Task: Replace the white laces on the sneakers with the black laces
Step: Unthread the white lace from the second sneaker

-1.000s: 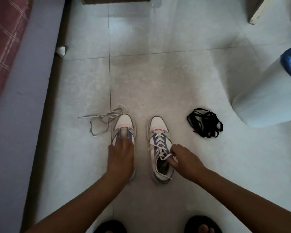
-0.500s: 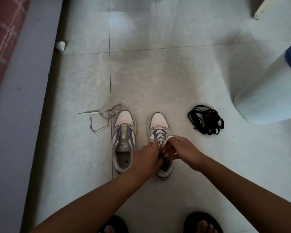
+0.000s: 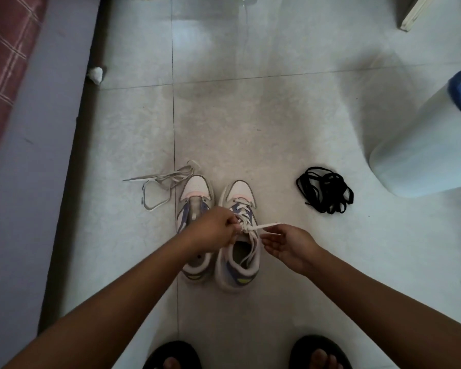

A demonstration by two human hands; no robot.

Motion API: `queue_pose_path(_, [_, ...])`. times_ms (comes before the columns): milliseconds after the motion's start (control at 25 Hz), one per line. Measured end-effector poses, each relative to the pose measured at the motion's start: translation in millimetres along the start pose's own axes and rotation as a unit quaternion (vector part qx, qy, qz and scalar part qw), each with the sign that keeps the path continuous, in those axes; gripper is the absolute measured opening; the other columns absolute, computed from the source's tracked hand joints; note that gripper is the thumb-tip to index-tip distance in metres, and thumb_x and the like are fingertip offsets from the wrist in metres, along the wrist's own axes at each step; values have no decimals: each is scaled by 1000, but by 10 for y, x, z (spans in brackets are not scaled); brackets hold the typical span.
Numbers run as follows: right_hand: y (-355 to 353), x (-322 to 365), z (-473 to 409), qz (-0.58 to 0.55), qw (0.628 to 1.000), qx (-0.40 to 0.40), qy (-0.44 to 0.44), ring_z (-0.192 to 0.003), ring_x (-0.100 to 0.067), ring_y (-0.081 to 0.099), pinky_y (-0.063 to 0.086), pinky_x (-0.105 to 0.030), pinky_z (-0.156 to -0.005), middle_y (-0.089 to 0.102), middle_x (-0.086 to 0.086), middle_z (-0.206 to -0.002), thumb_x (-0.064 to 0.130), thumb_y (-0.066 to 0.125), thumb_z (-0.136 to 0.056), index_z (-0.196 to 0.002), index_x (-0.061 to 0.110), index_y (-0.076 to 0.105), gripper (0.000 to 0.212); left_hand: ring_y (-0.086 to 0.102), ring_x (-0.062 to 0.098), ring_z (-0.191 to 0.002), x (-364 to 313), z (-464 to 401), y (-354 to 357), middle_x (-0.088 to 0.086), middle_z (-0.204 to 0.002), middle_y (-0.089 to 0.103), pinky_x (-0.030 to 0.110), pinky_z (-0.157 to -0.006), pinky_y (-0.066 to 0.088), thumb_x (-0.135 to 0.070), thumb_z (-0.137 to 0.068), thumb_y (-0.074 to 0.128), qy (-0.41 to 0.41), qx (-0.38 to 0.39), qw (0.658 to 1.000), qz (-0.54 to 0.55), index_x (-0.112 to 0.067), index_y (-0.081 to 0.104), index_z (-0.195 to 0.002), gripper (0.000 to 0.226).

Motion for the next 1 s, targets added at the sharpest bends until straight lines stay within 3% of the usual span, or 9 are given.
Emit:
queue_pose_path(160, [19,72,-37,-93,995,35,-12,-81,-26,63,51,-31,-75,66,-16,-86,8,40,-95,-83,3,59,23,55,7,-68,-3,37,-119,-5,-73,60,24,-63,42,-20,-95,52,25,-20,999,-44,-20,57,-75,20])
queue_pose_path(320, [-123,389,-45,-211,976,49,-35,-69,-26,69,58,-34,-61,72,-13,-75,13,39,-94,-83,8,55,19,54,14,-86,214,21,-115,1,-92,57,23,-66,37,-19,-95,53,-15,-28,996,-82,-8,62,-94,15])
queue_pose_path(440, [-521,952,-30,-270,956,-7,-114,-68,-21,68,57,-30,-59,71,-9,-66,11,43,-83,-77,12,53,12,51,13,-85,327,26,-47,1,-94,53,22,-65,35,-19,-95,52,-29,-31,994,-101,-8,60,-95,14])
queue_pose_path(600, [-1011,1590,75,-375,901,-52,-211,-77,-20,64,51,-29,-68,69,-7,-81,13,24,-97,-84,14,53,32,51,14,-87,339,-29,63,1,-96,53,26,-76,39,-21,-95,50,-12,-43,993,-108,-14,58,-90,12])
queue_pose_path(640, [-974,1579,85,-324,918,-56,-220,-77,-20,63,49,-29,-72,66,-7,-84,15,28,-96,-86,16,53,27,51,13,-85,319,-42,97,0,-94,53,25,-74,38,-21,-95,51,-8,-46,994,-100,-15,58,-88,12])
queue_pose_path(720, [-781,1336,55,-30,963,-138,-228,-74,-20,56,44,-28,-71,58,-6,-82,18,45,-87,-90,20,53,9,49,11,-78,255,-57,144,0,-88,53,23,-64,34,-20,-94,52,-1,-63,994,-86,-12,59,-85,14])
queue_pose_path(800, [-490,870,-5,273,908,-176,-263,-85,-20,51,42,-30,-74,52,-4,-101,11,55,-83,-119,16,51,37,50,12,-76,167,-63,163,4,-87,57,25,-61,34,-18,-93,52,14,-79,995,-59,-6,61,-86,17])
queue_pose_path(880, [-159,327,12,412,864,-62,-283,-97,-17,46,42,-27,-78,42,-2,-115,9,60,-86,-141,15,32,62,53,13,-75,20,-31,136,6,-86,62,29,-69,40,-19,-94,52,28,-81,996,3,-6,62,-86,18])
queue_pose_path(1000, [117,-108,26,539,780,39,-316,-113,-18,44,41,-32,-94,42,-2,-128,27,67,-83,-145,16,23,77,59,11,-72,-305,59,-79,1,-81,66,34,-70,50,-20,-93,55,75,-98,984,130,-17,63,-80,16])
Point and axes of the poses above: each hand's wrist, its own z-axis away from the middle knuckle, its own y-axis out of the palm, x = y × z, the point moved 3 cm from there along -z, towards the middle knuckle
